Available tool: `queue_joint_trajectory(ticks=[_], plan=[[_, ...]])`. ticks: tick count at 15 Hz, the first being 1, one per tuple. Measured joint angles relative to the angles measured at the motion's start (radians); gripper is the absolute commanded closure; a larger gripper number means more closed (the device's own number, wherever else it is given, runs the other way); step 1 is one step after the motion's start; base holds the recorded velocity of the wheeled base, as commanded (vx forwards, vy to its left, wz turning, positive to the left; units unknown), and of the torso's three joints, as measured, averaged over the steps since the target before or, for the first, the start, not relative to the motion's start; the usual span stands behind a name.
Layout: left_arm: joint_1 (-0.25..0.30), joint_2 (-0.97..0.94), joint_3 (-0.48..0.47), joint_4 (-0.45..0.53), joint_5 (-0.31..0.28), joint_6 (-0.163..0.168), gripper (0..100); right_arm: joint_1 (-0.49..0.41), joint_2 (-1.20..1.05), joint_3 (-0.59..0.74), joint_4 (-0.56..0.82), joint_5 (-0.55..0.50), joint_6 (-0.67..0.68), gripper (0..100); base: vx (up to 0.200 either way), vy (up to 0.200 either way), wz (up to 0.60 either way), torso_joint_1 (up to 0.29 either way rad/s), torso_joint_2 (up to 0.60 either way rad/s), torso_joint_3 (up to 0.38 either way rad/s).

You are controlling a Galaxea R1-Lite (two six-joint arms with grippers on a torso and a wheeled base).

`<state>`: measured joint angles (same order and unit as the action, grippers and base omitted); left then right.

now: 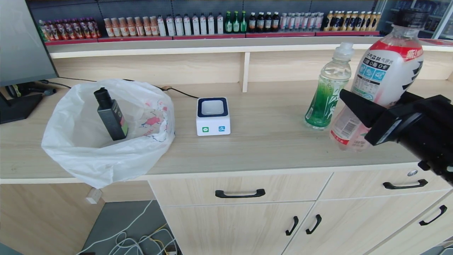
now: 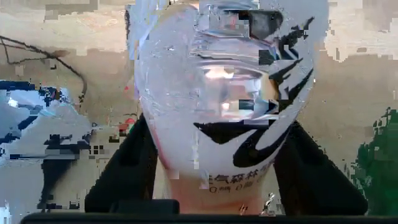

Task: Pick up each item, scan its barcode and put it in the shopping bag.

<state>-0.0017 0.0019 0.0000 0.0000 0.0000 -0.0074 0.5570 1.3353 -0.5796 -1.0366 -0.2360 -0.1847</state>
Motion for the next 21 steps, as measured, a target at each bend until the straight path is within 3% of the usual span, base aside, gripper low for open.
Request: queue_joint_trajectory(ticks=[5, 8, 14, 16, 21], plan=[[0.000, 0.000, 0.000, 0.000, 0.000, 0.000, 0, 0.002, -0.016, 0.015, -0.001, 0.126, 0.120, 100, 0.000, 0.000, 0.00, 0.000, 0.00, 0.000], [0.000, 0.000, 0.000, 0.000, 0.000, 0.000, 0, 0.039, -0.018, 0.020, -0.005, 0.314, 0.223, 100, 0.000, 0.000, 0.00, 0.000, 0.00, 0.000], [0.000, 0.000, 0.000, 0.000, 0.000, 0.000, 0, 0.059, -0.013, 0.048, -0.047, 0.481, 0.388, 100, 0.000, 0.000, 0.00, 0.000, 0.00, 0.000], [0.001, 0.000, 0.000, 0.000, 0.000, 0.000, 0, 0.060, 0.008, 0.046, -0.105, 0.588, 0.414, 100, 0.000, 0.000, 0.00, 0.000, 0.00, 0.000], [0.000, 0.000, 0.000, 0.000, 0.000, 0.000, 0, 0.081, 0.109, 0.018, -0.299, 0.656, 0.562, 100, 0.000, 0.000, 0.00, 0.000, 0.00, 0.000]])
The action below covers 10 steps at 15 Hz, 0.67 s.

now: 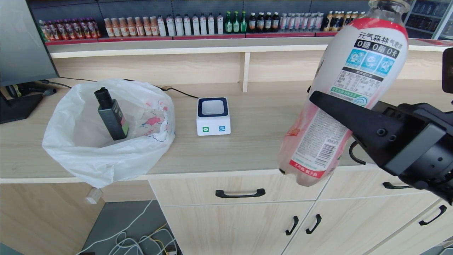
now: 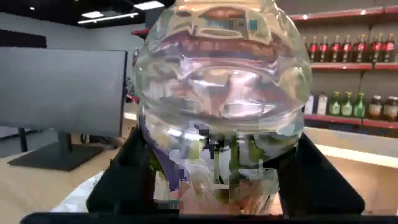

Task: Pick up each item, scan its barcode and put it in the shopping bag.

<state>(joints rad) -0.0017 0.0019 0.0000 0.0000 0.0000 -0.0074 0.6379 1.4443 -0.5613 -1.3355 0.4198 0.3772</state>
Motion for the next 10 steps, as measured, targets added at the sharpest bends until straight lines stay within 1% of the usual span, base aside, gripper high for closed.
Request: queue_joint_trajectory(ticks=[3, 7, 10], plan=[[0.000, 0.000, 0.000, 0.000, 0.000, 0.000, 0, 0.057, 0.036, -0.045, -0.038, 0.002, 0.076, 100, 0.000, 0.000, 0.00, 0.000, 0.00, 0.000], [0.000, 0.000, 0.000, 0.000, 0.000, 0.000, 0, 0.103, 0.062, -0.070, -0.040, 0.001, 0.095, 100, 0.000, 0.000, 0.00, 0.000, 0.00, 0.000], [0.000, 0.000, 0.000, 0.000, 0.000, 0.000, 0, 0.166, 0.070, -0.069, -0.040, 0.000, 0.092, 100, 0.000, 0.000, 0.00, 0.000, 0.00, 0.000]])
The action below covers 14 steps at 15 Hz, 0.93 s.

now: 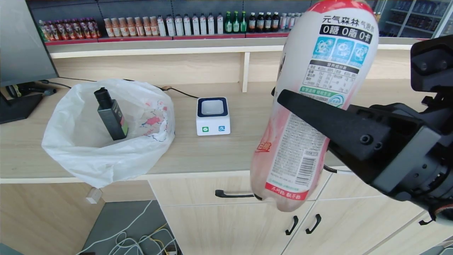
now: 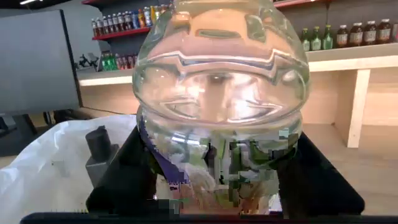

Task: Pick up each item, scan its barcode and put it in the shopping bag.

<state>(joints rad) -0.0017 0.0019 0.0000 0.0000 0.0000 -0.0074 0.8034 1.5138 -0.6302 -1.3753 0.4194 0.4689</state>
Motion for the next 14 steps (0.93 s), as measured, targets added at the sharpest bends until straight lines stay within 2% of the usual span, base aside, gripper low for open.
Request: queue_joint_trajectory(ticks=[9, 14], plan=[[0.000, 0.000, 0.000, 0.000, 0.000, 0.000, 0, 0.023, 0.001, -0.058, 0.012, -0.004, -0.004, 100, 0.000, 0.000, 0.00, 0.000, 0.00, 0.000], [0.000, 0.000, 0.000, 0.000, 0.000, 0.000, 0, 0.057, 0.004, -0.087, 0.042, -0.074, -0.011, 100, 0.000, 0.000, 0.00, 0.000, 0.00, 0.000]])
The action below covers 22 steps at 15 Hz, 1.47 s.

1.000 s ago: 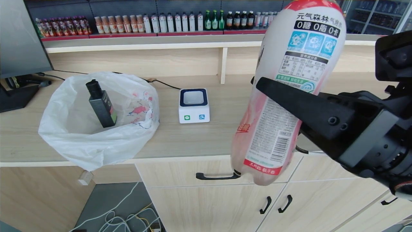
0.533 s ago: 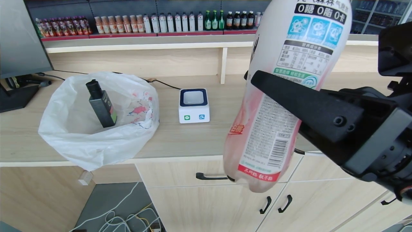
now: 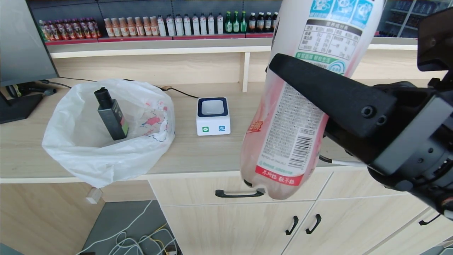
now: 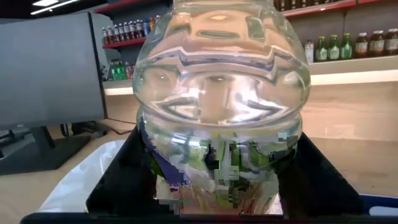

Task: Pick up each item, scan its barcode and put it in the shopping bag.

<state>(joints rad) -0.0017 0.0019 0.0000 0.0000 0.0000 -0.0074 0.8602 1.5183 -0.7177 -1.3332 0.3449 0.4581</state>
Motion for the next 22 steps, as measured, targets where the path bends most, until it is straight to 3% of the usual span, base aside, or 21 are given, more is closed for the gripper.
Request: queue_joint_trajectory(ticks=[8, 12, 16, 22], plan=[[0.000, 0.000, 0.000, 0.000, 0.000, 0.000, 0, 0.038, 0.017, 0.011, -0.003, -0.003, -0.065, 100, 0.000, 0.000, 0.00, 0.000, 0.00, 0.000], [0.000, 0.000, 0.000, 0.000, 0.000, 0.000, 0, 0.026, 0.018, 0.079, -0.008, -0.015, -0.191, 100, 0.000, 0.000, 0.00, 0.000, 0.00, 0.000], [0.000, 0.000, 0.000, 0.000, 0.000, 0.000, 0, 0.003, 0.018, 0.157, -0.026, -0.106, -0.268, 100, 0.000, 0.000, 0.00, 0.000, 0.00, 0.000], [0.000, 0.000, 0.000, 0.000, 0.000, 0.000, 0, -0.010, 0.016, 0.216, -0.041, -0.337, -0.419, 100, 0.000, 0.000, 0.00, 0.000, 0.00, 0.000]])
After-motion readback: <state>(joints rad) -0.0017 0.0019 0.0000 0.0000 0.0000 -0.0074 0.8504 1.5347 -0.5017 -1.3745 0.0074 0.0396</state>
